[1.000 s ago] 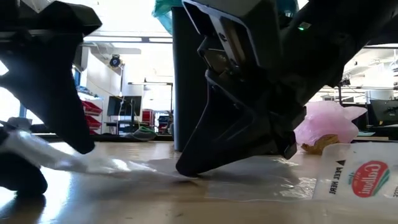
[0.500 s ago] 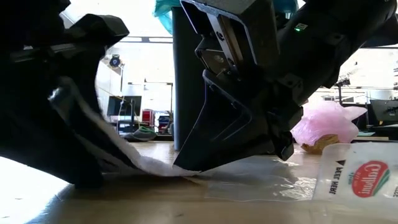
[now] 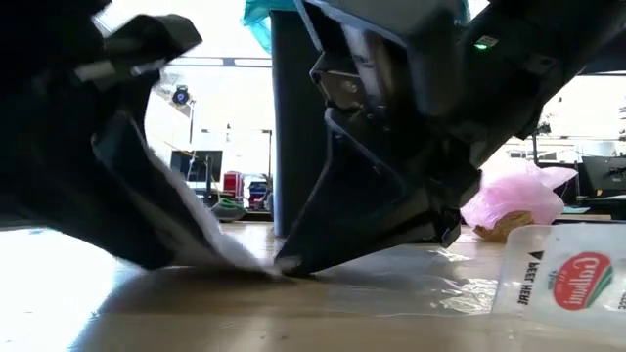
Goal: Place trash/remove bag and relplace
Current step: Put the white paper into the trash bin
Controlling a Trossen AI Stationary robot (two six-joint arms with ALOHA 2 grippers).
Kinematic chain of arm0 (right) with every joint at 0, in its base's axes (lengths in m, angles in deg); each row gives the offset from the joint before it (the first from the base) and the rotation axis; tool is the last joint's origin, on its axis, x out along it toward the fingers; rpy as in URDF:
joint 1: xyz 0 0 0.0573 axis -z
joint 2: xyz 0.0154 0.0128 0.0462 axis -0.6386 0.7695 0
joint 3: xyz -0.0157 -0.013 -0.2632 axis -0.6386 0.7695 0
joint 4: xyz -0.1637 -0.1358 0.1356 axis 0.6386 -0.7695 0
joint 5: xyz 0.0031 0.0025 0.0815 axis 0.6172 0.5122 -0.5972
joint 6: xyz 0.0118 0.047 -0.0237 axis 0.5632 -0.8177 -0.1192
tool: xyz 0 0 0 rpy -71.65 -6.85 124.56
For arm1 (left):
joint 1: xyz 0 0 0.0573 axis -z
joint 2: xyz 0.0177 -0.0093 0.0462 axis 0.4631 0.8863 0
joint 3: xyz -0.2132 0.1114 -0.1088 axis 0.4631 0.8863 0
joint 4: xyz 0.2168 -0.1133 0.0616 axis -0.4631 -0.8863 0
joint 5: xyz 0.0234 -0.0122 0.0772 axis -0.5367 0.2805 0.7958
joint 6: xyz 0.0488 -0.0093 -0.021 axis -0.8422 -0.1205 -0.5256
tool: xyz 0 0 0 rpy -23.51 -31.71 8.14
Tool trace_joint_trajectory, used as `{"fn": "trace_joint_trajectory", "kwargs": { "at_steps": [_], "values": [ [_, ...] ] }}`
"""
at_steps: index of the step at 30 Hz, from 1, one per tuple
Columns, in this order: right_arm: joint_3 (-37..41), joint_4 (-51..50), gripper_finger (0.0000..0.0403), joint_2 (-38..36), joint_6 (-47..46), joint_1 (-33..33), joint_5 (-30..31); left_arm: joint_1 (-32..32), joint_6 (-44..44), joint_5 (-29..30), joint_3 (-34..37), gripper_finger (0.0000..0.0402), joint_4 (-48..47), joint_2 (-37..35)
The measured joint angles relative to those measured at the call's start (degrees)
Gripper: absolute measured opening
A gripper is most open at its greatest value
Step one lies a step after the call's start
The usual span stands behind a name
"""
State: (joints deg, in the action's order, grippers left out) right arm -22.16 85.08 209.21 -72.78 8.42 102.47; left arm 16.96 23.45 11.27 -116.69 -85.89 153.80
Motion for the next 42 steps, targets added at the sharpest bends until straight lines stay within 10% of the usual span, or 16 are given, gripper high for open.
{"fn": "trace_joint_trajectory", "kwargs": {
  "at_steps": [19,30,37,42],
  "values": [
    [0.01,-6.57,0.0001,-12.43,4.37,-10.88,12.18,-1.21,-1.99,19.94,-12.42,0.0000,-18.71,-7.23],
    [-0.01,-6.76,0.0001,-12.54,1.42,-15.44,20.06,-13.23,-27.80,32.46,-12.44,0.0000,-9.04,-22.77],
    [-0.03,-6.69,0.0001,-12.58,0.45,-15.67,22.49,-28.39,-47.35,12.84,-12.46,0.0000,14.36,-30.75],
    [-0.03,-6.60,0.0001,-12.58,0.14,-16.07,22.98,-38.36,-42.23,-2.41,-12.48,0.0003,17.99,-33.29]
  ]
}}
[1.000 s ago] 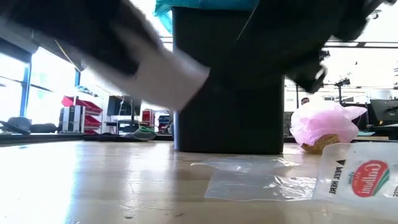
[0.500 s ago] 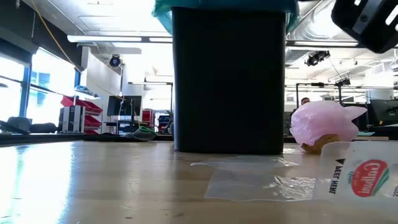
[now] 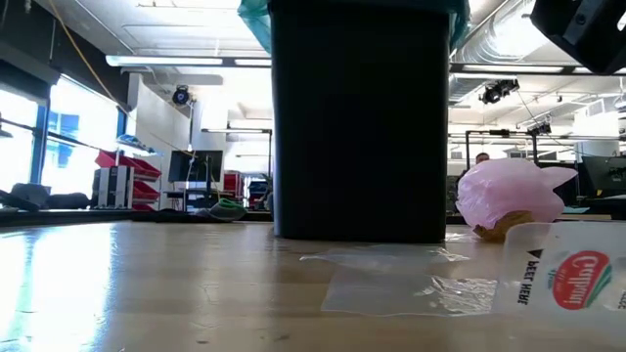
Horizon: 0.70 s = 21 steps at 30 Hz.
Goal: Place trash/remove bag and relplace
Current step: Put the white paper into the trash bin, then put the transparent plastic into the trash bin
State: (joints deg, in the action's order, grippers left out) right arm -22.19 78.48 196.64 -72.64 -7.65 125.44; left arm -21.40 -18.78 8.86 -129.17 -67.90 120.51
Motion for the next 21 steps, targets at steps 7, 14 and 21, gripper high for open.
{"fn": "trace_joint_trajectory", "kwargs": {
  "at_steps": [7,14,21],
  "values": [
    [-0.04,-0.33,0.0001,-0.02,0.04,-1.23,1.46,-5.50,11.92,-20.87,0.00,0.0021,-11.04,0.22],
    [-0.07,-0.63,0.0001,-0.04,0.50,-0.94,1.57,-3.26,11.37,-18.11,0.06,0.0090,-13.47,1.12],
    [-0.07,-0.70,0.0001,-0.06,0.51,-1.35,1.11,2.17,11.29,-18.66,0.00,0.0175,-12.78,-0.69]
  ]
}}
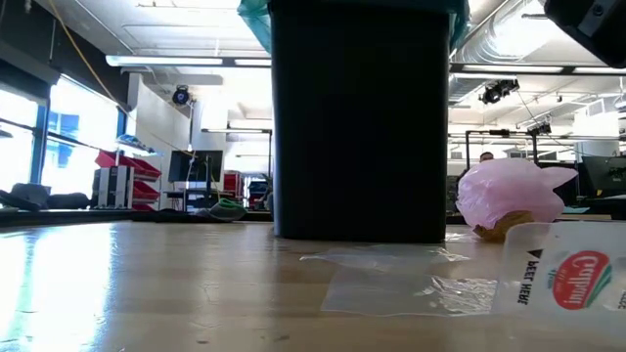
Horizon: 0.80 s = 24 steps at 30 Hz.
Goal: Place trash/remove bag and relplace
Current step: Put the transparent plastic into the trash bin
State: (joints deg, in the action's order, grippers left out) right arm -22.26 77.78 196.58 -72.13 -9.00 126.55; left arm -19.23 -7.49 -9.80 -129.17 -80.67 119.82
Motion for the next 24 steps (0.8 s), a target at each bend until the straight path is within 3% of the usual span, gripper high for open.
{"fn": "trace_joint_trajectory", "kwargs": {
  "at_steps": [6,14,19,24],
  "values": [
    [-0.02,-2.06,0.0023,-0.01,-0.31,-0.89,-2.67,8.92,0.54,0.11,-0.02,0.0201,-1.16,-0.97],
    [-0.02,-7.35,0.0156,-0.01,-1.99,-0.83,-3.69,21.86,5.21,0.13,3.25,0.0202,-2.54,-0.27],
    [-0.02,-15.65,0.0220,-0.01,-5.19,0.26,-3.67,27.21,11.09,5.22,11.18,0.0202,0.20,-0.25],
    [-0.02,-21.53,0.0230,-0.01,-7.88,2.90,-2.80,30.01,17.12,8.43,22.39,0.0202,10.59,-0.20]
  ]
}}
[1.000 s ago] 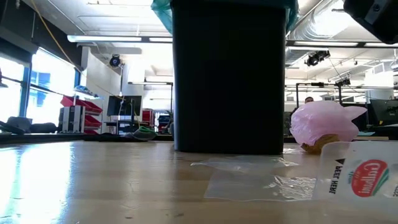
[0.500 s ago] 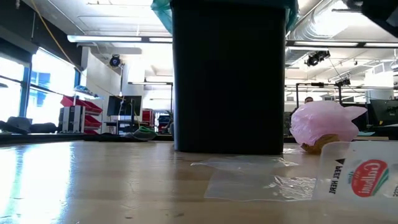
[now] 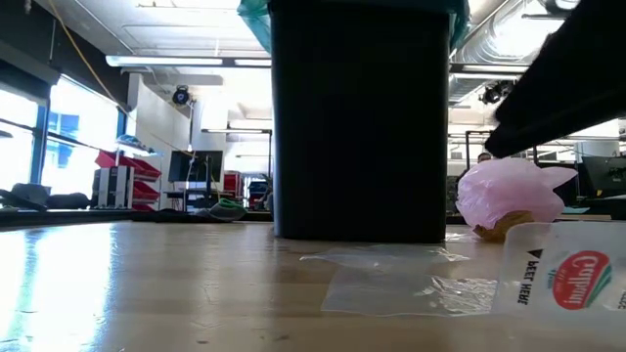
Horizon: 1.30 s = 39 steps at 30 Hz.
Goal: Place trash/remove bag and relplace
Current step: Put the transparent plastic into the trash bin
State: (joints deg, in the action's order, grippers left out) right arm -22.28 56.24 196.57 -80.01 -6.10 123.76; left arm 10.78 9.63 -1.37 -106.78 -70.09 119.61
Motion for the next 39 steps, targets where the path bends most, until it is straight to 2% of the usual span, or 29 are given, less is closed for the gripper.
{"fn": "trace_joint_trajectory", "kwargs": {
  "at_steps": [6,10,17,20,23,32,39],
  "values": [
    [0.00,-1.82,0.0213,0.14,2.30,3.55,-0.08,0.82,5.72,0.41,15.40,0.0202,21.04,0.00],
    [0.00,-1.09,0.0203,2.08,3.69,5.85,-2.91,0.33,10.33,0.84,24.31,0.0202,32.38,0.00],
    [-0.10,4.58,0.0201,8.45,4.73,9.01,-8.26,0.27,16.09,3.49,34.12,0.0202,46.15,0.00],
    [-0.34,6.15,0.0198,10.02,4.66,9.99,-8.85,0.41,17.12,3.83,35.44,0.0202,47.68,0.00],
    [-0.33,6.42,0.0175,10.45,4.67,10.30,-9.03,0.48,17.35,3.82,35.64,0.0202,47.71,0.00],
    [-0.25,7.27,0.0012,10.47,4.86,9.56,-10.36,0.81,16.46,5.10,35.64,0.0202,47.69,0.00],
    [-0.04,7.17,0.0002,9.34,3.26,8.20,-10.49,0.81,16.45,5.21,35.64,0.0202,47.70,0.10]
  ]
}}
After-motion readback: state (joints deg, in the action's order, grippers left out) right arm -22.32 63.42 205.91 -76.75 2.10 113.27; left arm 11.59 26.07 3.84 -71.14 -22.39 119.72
